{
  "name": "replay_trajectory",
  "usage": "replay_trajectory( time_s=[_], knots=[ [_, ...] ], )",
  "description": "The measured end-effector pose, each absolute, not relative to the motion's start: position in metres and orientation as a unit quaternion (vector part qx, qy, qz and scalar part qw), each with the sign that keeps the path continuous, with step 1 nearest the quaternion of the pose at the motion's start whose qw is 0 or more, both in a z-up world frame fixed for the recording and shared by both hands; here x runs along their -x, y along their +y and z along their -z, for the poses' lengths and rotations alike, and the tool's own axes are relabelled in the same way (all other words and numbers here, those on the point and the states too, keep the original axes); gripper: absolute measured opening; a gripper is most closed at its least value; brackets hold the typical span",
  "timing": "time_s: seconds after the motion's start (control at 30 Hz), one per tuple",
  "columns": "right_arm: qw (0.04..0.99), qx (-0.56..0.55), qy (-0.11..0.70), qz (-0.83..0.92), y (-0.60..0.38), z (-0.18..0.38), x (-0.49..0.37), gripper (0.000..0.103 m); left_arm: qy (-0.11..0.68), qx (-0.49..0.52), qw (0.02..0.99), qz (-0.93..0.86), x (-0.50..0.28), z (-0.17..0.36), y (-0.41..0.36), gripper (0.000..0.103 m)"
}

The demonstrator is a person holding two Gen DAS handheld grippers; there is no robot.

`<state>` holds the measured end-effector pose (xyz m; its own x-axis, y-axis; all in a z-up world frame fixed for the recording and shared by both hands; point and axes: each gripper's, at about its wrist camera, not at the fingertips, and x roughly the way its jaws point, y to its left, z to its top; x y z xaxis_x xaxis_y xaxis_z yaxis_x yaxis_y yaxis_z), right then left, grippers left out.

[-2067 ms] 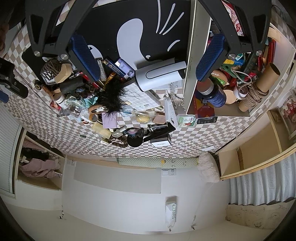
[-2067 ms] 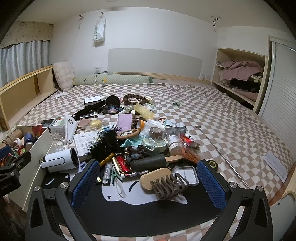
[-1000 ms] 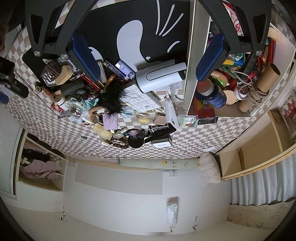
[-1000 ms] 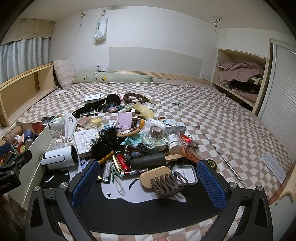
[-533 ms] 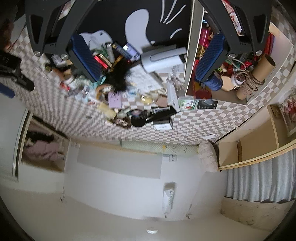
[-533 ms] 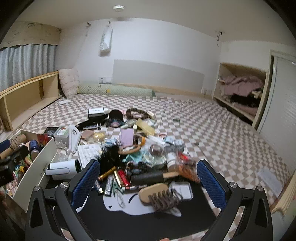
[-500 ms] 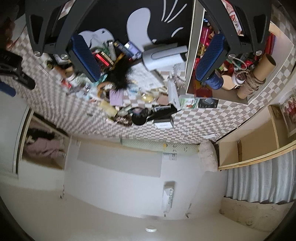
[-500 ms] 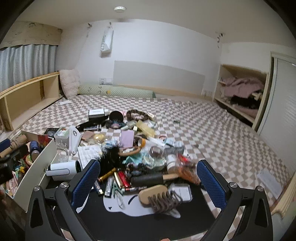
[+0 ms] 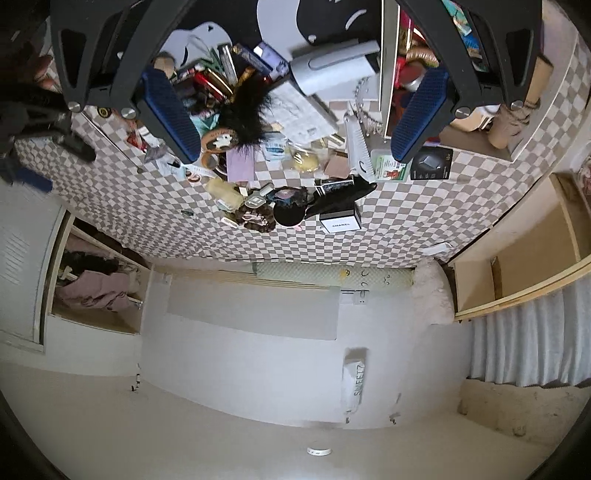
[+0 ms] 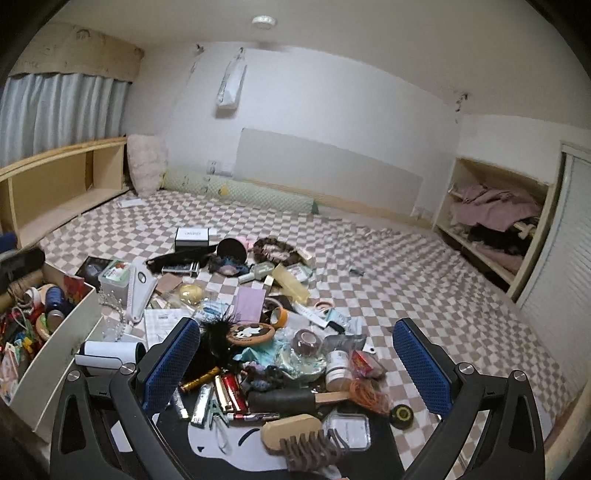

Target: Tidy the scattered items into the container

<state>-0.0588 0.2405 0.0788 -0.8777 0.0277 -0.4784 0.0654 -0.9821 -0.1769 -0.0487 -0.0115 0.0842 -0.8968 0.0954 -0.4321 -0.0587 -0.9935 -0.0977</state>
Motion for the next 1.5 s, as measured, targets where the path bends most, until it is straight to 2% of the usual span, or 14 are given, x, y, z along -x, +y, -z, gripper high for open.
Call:
replay_trajectory(
  time_s=[0.2,0.3,0.4,0.6,0.63,0.67,0.8,0.87,1.0,1.07,1.13,1.5],
  knots=[
    [0.013,-0.314,0.039,0.949,0.259,-0.042,0.097,0.103,-0.049,0.269,0.051,-0.960,0.080,-0.051,-0.003,0.103],
    [-0.007,-0.339,0.043,0.940,0.261,-0.014,0.108,0.103,-0.048,0.302,0.060,-0.950,0.088,-0.026,0.004,0.103],
    [0.016,-0.368,0.043,0.929,0.261,0.012,0.113,0.103,-0.050,0.318,0.063,-0.944,0.090,-0.006,0.008,0.103],
    [0.081,-0.402,0.052,0.911,0.241,0.057,0.109,0.103,-0.120,0.299,0.031,-0.946,0.084,0.003,-0.012,0.103],
    [0.092,-0.406,0.057,0.907,0.237,0.063,0.107,0.095,-0.130,0.295,0.020,-0.946,0.084,0.003,-0.017,0.103],
    [0.099,-0.411,0.064,0.904,0.232,0.068,0.106,0.081,-0.133,0.290,0.008,-0.948,0.083,0.002,-0.020,0.103],
    [0.125,-0.446,0.097,0.881,0.212,0.099,0.106,0.059,-0.120,0.269,-0.005,-0.956,0.080,0.000,-0.028,0.103],
    [0.133,-0.462,0.106,0.870,0.206,0.112,0.107,0.045,-0.114,0.267,0.015,-0.957,0.078,0.002,-0.029,0.103],
    [0.152,-0.487,0.108,0.853,0.202,0.132,0.111,0.036,-0.114,0.277,0.062,-0.952,0.080,0.008,-0.024,0.103],
    [0.154,-0.498,0.110,0.846,0.201,0.138,0.111,0.021,-0.114,0.290,0.081,-0.947,0.082,0.012,-0.019,0.103],
    [0.154,-0.506,0.106,0.842,0.203,0.141,0.108,0.010,-0.110,0.301,0.094,-0.943,0.084,0.018,-0.013,0.103],
    [0.163,-0.532,0.067,0.828,0.231,0.137,0.060,0.006,-0.049,0.344,0.077,-0.934,0.093,0.057,0.017,0.103]
  ],
)
